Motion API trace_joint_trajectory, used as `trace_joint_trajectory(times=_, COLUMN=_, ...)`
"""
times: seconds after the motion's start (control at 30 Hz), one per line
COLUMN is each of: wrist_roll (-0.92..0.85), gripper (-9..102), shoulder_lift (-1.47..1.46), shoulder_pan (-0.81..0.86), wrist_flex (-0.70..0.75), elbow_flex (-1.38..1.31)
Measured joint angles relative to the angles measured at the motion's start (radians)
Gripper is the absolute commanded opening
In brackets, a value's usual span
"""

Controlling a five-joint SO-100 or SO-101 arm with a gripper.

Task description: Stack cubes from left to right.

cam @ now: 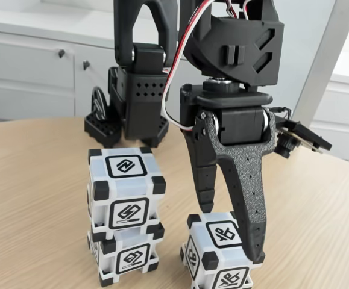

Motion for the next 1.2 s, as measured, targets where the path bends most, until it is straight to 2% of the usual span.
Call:
trace_joint_trajectory(times=0.3, wrist_roll=0.02, gripper=32, shoulder_lift=-0.143, shoulder_pan=0.002, wrist_flex=-0.031, elbow_flex=0.0)
trace_joint_trajectory(times=0.77, wrist_roll=0.035, gripper=21, shoulder_lift=-0.149, shoulder_pan=0.0, wrist_flex=-0.032, elbow_flex=0.0)
trace_joint_trajectory(times=1.2, wrist_roll=0.046, gripper=19, shoulder_lift=-0.1, shoulder_pan=0.0, wrist_flex=-0.028, elbow_flex=0.002)
